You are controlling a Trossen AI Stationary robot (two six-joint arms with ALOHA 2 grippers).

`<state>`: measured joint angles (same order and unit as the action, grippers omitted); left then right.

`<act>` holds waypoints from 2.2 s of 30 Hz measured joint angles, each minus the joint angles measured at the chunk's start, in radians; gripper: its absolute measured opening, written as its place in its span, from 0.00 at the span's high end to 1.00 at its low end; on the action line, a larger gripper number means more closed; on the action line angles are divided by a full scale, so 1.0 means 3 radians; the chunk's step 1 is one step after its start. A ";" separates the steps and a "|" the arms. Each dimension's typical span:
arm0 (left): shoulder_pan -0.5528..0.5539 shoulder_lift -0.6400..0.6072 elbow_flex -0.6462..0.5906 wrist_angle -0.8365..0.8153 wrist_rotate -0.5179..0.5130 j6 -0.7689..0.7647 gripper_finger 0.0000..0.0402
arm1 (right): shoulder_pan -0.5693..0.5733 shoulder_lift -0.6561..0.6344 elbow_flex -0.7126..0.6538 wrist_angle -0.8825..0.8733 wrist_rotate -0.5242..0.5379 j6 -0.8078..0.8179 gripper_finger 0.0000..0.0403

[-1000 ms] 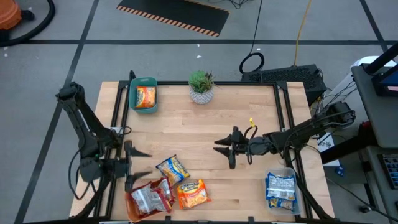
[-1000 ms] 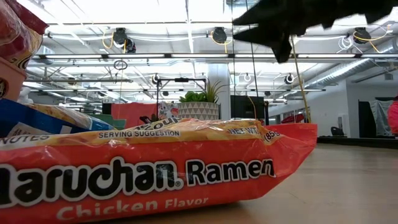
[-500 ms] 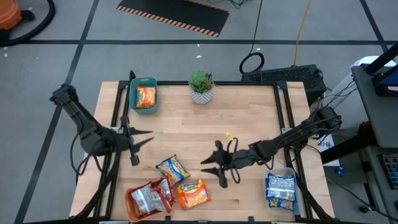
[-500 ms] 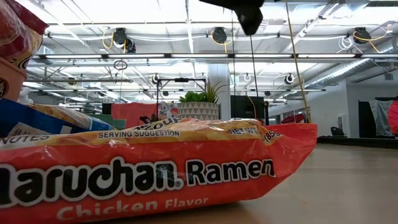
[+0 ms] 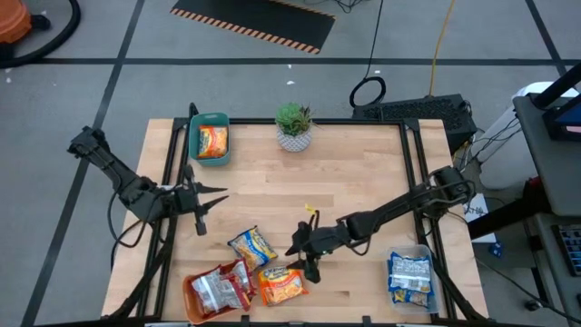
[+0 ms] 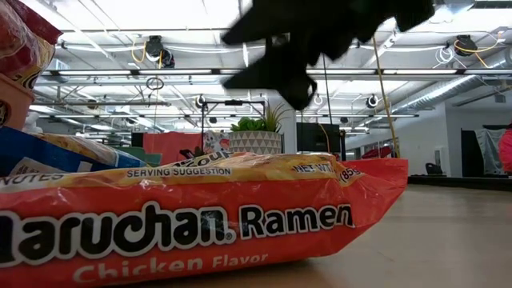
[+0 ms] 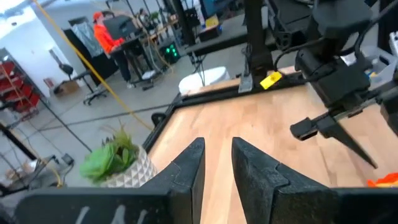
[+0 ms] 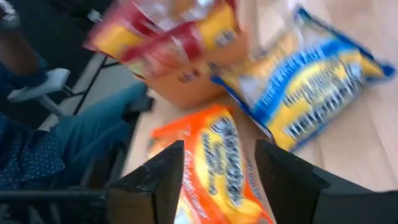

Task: Sort Maruchan noodles
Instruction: Put the orange noodle pack into the blue bin

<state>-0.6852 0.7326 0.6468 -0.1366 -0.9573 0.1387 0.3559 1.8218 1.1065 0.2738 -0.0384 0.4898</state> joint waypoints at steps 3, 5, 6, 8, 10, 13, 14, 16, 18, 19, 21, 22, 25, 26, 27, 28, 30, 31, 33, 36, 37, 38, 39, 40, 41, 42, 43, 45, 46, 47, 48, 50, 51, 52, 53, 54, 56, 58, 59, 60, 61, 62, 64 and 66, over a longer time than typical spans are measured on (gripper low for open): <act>0.0017 0.0000 0.0000 -0.0055 -0.0001 -0.0088 0.79 | -0.0085 0.0074 -0.0001 -0.0132 -0.0057 0.0224 0.47; 0.0017 0.0000 0.0000 -0.0059 0.0000 -0.0083 0.79 | -0.0143 0.0084 -0.0001 -0.0297 -0.0051 0.0355 0.45; 0.0017 0.0000 0.0000 -0.0063 0.0000 -0.0083 0.79 | -0.0168 0.0084 -0.0001 -0.0358 -0.0051 0.0410 0.44; 0.0017 0.0000 0.0000 -0.0067 0.0000 -0.0087 0.79 | -0.0194 0.0084 -0.0001 -0.0449 -0.0048 0.0503 0.42; 0.0017 0.0000 0.0000 -0.0103 0.0000 -0.0099 0.79 | -0.0198 0.0084 -0.0014 -0.0473 -0.0049 0.0582 0.41; 0.0017 0.0000 0.0000 -0.0171 -0.0001 -0.0135 0.79 | -0.0152 0.0082 -0.0067 -0.0479 -0.0059 0.0696 0.40; 0.0017 0.0000 0.0000 -0.0189 0.0000 -0.0152 0.79 | -0.0131 0.0082 -0.0085 -0.0479 -0.0063 0.0734 0.40; 0.0017 0.0000 0.0000 -0.0207 -0.0001 -0.0181 0.79 | -0.0102 0.0082 -0.0109 -0.0481 -0.0086 0.0821 0.40; 0.0017 0.0000 0.0000 -0.0209 0.0000 -0.0186 0.79 | -0.0085 0.0082 -0.0118 -0.0463 -0.0137 0.0868 0.40; 0.0017 0.0000 0.0000 -0.0208 -0.0001 -0.0186 0.79 | -0.0077 0.0082 -0.0126 -0.0427 -0.0137 0.0870 0.40; 0.0017 0.0000 0.0000 -0.0208 0.0000 -0.0185 0.79 | -0.0069 0.0082 -0.0128 -0.0373 -0.0137 0.0849 0.40; 0.0017 0.0000 0.0000 -0.0207 -0.0001 -0.0173 0.79 | -0.0067 0.0082 -0.0128 -0.0360 -0.0138 0.0843 0.40; 0.0017 0.0000 0.0000 -0.0206 -0.0001 -0.0142 0.79 | -0.0068 0.0148 -0.0130 -0.0270 -0.0145 0.0834 0.40; 0.0017 0.0000 0.0000 -0.0205 -0.0001 -0.0139 0.79 | -0.0069 0.0197 -0.0129 -0.0226 -0.0172 0.0834 0.40; 0.0017 0.0000 0.0000 -0.0206 -0.0001 -0.0131 0.79 | -0.0072 0.0260 -0.0130 -0.0157 -0.0260 0.0842 0.40; 0.0017 0.0000 0.0000 -0.0205 -0.0001 -0.0119 0.79 | -0.0075 0.0327 -0.0132 -0.0047 -0.0373 0.0853 0.40; 0.0017 0.0000 0.0000 -0.0208 -0.0001 -0.0107 0.79 | -0.0088 0.0468 -0.0132 0.0138 -0.0590 0.0870 0.40; 0.0017 0.0000 0.0000 -0.0206 -0.0001 -0.0107 0.79 | -0.0093 0.0526 -0.0132 0.0212 -0.0690 0.0891 0.40; 0.0017 0.0000 0.0000 -0.0208 -0.0001 -0.0106 0.79 | -0.0118 0.0608 -0.0132 0.0288 -0.0794 0.0941 0.40; 0.0017 0.0000 0.0000 -0.0210 -0.0001 -0.0106 0.79 | -0.0170 0.0664 -0.0131 0.0361 -0.0890 0.0971 0.40; 0.0017 0.0000 0.0000 -0.0213 -0.0002 -0.0106 0.79 | -0.0183 0.0675 -0.0128 0.0380 -0.0918 0.0970 0.40; 0.0017 0.0000 0.0000 -0.0215 -0.0001 -0.0103 0.79 | -0.0189 0.0675 -0.0128 0.0384 -0.0931 0.0958 0.41; 0.0017 0.0000 0.0000 -0.0226 -0.0002 -0.0098 0.79 | -0.0194 0.0675 -0.0128 0.0383 -0.0934 0.0948 0.41; 0.0017 0.0000 0.0000 -0.0234 -0.0001 -0.0098 0.79 | -0.0198 0.0676 -0.0128 0.0380 -0.0935 0.0931 0.42; 0.0017 0.0000 0.0000 -0.0234 -0.0001 -0.0098 0.79 | -0.0199 0.0676 -0.0128 0.0379 -0.0938 0.0914 0.43; 0.0017 0.0000 0.0000 -0.0236 -0.0003 -0.0098 0.79 | -0.0200 0.0678 -0.0128 0.0386 -0.0947 0.0886 0.45; 0.0017 0.0000 0.0000 -0.0236 -0.0002 -0.0098 0.79 | -0.0201 0.0679 -0.0127 0.0387 -0.0967 0.0856 0.47; 0.0017 0.0000 0.0000 -0.0236 -0.0002 -0.0098 0.79 | -0.0205 0.0681 -0.0128 0.0389 -0.1022 0.0801 0.52; 0.0017 0.0000 0.0000 -0.0236 -0.0002 -0.0098 0.79 | -0.0207 0.0681 -0.0128 0.0390 -0.1028 0.0781 0.56; 0.0017 0.0000 0.0000 -0.0236 -0.0003 -0.0099 0.79 | -0.0211 0.0681 -0.0128 0.0391 -0.1033 0.0756 0.59; 0.0017 0.0000 0.0000 -0.0236 -0.0003 -0.0099 0.79 | -0.0220 0.0681 -0.0128 0.0403 -0.1045 0.0725 0.63; 0.0017 0.0000 0.0000 -0.0236 -0.0003 -0.0099 0.79 | -0.0236 0.0683 -0.0128 0.0441 -0.1060 0.0669 0.72; 0.0017 0.0000 0.0000 -0.0236 -0.0003 -0.0099 0.79 | -0.0246 0.0684 -0.0128 0.0466 -0.1063 0.0644 0.76; 0.0017 0.0000 0.0000 -0.0236 -0.0003 -0.0099 0.79 | -0.0259 0.0685 -0.0128 0.0492 -0.1076 0.0611 0.81; 0.0017 0.0000 0.0000 -0.0236 -0.0003 -0.0099 0.79 | -0.0271 0.0688 -0.0130 0.0523 -0.1103 0.0578 0.85; 0.0017 0.0000 0.0000 -0.0236 -0.0003 -0.0100 0.79 | -0.0282 0.0688 -0.0130 0.0543 -0.1114 0.0541 0.90; 0.0017 0.0000 0.0000 -0.0235 -0.0003 -0.0101 0.79 | -0.0294 0.0688 -0.0132 0.0557 -0.1130 0.0467 0.97; 0.0017 0.0000 0.0000 -0.0236 -0.0003 -0.0101 0.79 | -0.0305 0.0684 -0.0132 0.0558 -0.1147 0.0416 0.98; 0.0017 0.0000 0.0000 -0.0236 -0.0003 -0.0102 0.79 | -0.0311 0.0675 -0.0132 0.0551 -0.1159 0.0409 0.98; 0.0017 0.0000 0.0000 -0.0236 -0.0003 -0.0102 0.79 | -0.0316 0.0671 -0.0132 0.0552 -0.1171 0.0409 0.98; 0.0017 0.0000 0.0000 -0.0236 -0.0003 -0.0103 0.79 | -0.0321 0.0669 -0.0132 0.0564 -0.1172 0.0408 0.98; 0.0017 0.0000 0.0000 -0.0235 -0.0003 -0.0106 0.79 | -0.0329 0.0653 -0.0133 0.0570 -0.1172 0.0389 0.98; 0.0017 0.0000 0.0000 -0.0235 -0.0003 -0.0119 0.79 | -0.0334 0.0583 -0.0139 0.0554 -0.1171 0.0327 0.99; 0.0019 0.0000 0.0000 -0.0218 -0.0030 -0.0137 0.79 | -0.0336 0.0467 -0.0139 0.0541 -0.1125 0.0272 1.00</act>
<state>-0.6796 0.7327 0.6467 -0.2021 -0.9662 0.0975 0.2550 1.9618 1.0649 0.4361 -0.3758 0.5713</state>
